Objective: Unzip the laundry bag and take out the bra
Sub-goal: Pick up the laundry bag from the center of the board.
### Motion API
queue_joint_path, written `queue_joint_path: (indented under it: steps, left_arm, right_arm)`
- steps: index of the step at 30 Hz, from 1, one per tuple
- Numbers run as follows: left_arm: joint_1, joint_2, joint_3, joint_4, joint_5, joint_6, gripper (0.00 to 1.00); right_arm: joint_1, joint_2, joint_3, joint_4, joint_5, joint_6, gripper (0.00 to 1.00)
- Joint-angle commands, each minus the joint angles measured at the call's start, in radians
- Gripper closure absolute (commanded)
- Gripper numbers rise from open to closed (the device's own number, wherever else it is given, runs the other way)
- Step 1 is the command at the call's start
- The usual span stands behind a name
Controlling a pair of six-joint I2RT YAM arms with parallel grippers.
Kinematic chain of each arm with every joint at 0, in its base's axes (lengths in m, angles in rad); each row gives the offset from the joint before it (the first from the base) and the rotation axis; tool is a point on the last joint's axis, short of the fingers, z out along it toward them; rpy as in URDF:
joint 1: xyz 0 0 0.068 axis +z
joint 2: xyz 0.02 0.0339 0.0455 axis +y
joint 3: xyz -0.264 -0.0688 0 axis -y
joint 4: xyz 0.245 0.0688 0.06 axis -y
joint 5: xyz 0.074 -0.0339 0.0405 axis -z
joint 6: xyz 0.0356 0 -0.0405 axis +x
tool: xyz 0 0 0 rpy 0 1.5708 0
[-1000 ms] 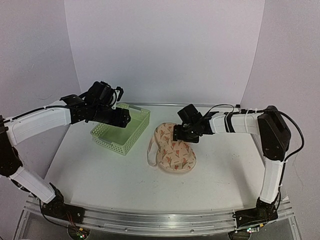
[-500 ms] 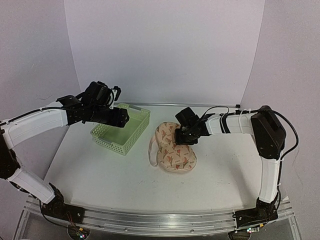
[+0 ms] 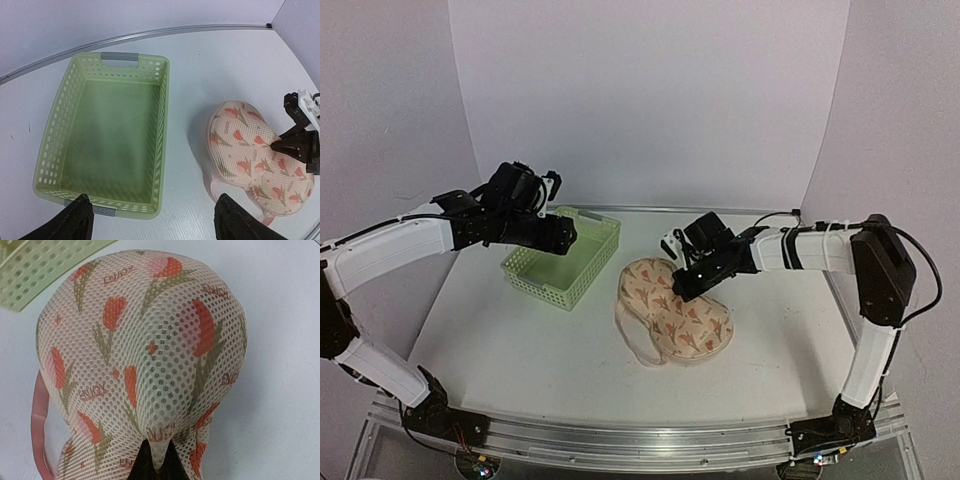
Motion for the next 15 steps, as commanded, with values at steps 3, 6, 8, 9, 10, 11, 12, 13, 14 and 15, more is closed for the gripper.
queue_joint_path:
  steps: [3, 6, 8, 9, 10, 11, 12, 13, 14, 15]
  left_arm:
    - [-0.001, -0.07, 0.035, 0.009, -0.032, 0.042, 0.16]
    - [-0.001, -0.074, 0.031, 0.009, -0.024, 0.041, 0.15]
    - [-0.001, -0.075, 0.028, 0.009, -0.017, 0.038, 0.15]
    - [-0.001, -0.077, 0.026, 0.009, -0.015, 0.038, 0.15]
    - [-0.001, -0.079, 0.021, 0.008, -0.013, 0.036, 0.15]
    - [-0.001, -0.082, 0.017, 0.009, -0.012, 0.034, 0.15]
    - [-0.001, -0.084, 0.012, 0.009, -0.012, 0.033, 0.15]
    - [-0.002, -0.086, 0.009, 0.008, -0.011, 0.032, 0.15]
    - [-0.001, -0.087, 0.005, 0.009, -0.012, 0.03, 0.15]
    - [-0.001, -0.088, 0.002, 0.009, -0.011, 0.029, 0.15]
  right_arm:
    - [0.002, -0.162, -0.049, -0.029, -0.248, -0.473, 1.0]
    - [0.002, -0.206, -0.061, -0.069, -0.354, -0.705, 1.0]
    - [0.002, -0.217, -0.046, -0.135, -0.396, -0.871, 1.0]
    - [0.002, -0.215, -0.03, -0.171, -0.412, -0.955, 1.0]
    - [0.002, -0.208, -0.004, -0.212, -0.423, -1.023, 1.0]
    - [0.003, -0.194, 0.025, -0.258, -0.431, -1.093, 1.0]
    - [0.004, -0.175, 0.058, -0.309, -0.434, -1.156, 1.0]
    - [0.008, -0.155, 0.091, -0.356, -0.436, -1.203, 1.0]
    - [0.011, -0.132, 0.123, -0.397, -0.436, -1.245, 1.0]
    - [0.014, -0.11, 0.148, -0.423, -0.429, -1.27, 1.0]
